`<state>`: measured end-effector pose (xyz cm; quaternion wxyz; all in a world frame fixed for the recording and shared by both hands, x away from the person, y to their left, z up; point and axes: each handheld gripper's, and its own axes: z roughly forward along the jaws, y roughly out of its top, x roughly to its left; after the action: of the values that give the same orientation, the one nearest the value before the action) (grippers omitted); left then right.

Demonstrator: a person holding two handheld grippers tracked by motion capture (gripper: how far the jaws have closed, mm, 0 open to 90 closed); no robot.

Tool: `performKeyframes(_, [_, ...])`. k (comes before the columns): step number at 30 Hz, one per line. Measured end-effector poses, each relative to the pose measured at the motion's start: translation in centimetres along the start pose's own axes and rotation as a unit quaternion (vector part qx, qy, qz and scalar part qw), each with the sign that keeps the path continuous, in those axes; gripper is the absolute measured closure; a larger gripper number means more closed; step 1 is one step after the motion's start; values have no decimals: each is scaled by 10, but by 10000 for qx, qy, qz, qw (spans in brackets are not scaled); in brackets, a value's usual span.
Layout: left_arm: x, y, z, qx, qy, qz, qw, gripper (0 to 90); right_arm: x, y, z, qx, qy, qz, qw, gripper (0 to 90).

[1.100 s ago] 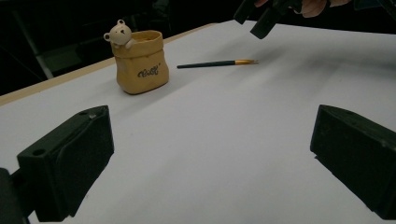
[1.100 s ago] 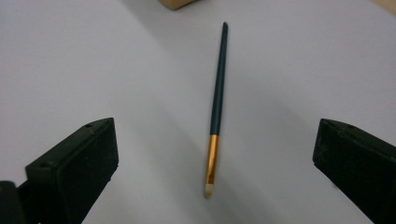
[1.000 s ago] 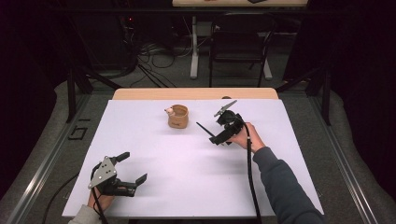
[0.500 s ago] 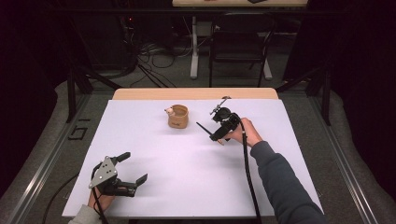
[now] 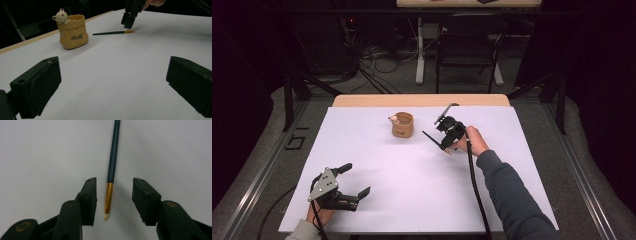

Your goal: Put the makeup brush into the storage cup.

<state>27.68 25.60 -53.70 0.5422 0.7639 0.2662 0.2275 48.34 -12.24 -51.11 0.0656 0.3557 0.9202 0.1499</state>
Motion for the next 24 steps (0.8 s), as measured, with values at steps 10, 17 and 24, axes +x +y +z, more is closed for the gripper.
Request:
performKeyframes(10, [0,0,-1,39,-2,8,10000,0,1,3,12,195,55,129,9997,697])
performKeyframes(17, [0,1,-1,18,28,29,10000,1,2,4,16,269,32,175,9995,758])
performKeyframes(24, [0,1,-1,27,30,22,10000,0,1,5,19,320,-2,309,9990,797])
